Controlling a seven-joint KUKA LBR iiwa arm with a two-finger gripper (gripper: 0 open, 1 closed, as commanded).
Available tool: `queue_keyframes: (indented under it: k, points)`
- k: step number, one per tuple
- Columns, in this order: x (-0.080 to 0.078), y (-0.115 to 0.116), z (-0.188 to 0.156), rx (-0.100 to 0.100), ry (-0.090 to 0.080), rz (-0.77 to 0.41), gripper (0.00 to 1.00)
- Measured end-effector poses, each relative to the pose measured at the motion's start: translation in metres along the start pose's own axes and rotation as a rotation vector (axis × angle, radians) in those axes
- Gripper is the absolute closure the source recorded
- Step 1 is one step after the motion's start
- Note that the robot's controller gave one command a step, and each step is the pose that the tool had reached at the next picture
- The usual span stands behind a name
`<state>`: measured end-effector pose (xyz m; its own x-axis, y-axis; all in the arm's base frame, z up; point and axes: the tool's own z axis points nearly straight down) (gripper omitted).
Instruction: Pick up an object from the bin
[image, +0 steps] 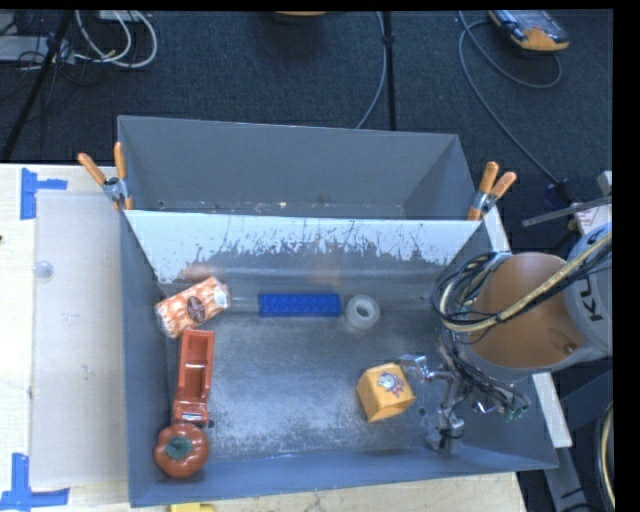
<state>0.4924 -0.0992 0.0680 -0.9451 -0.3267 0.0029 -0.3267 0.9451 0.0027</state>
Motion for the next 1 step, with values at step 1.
queue_keyframes:
  k: [1]
  points:
    - [-0.0601, 0.0167, -0.0012, 0.001, -0.001, -0.113, 0.00]
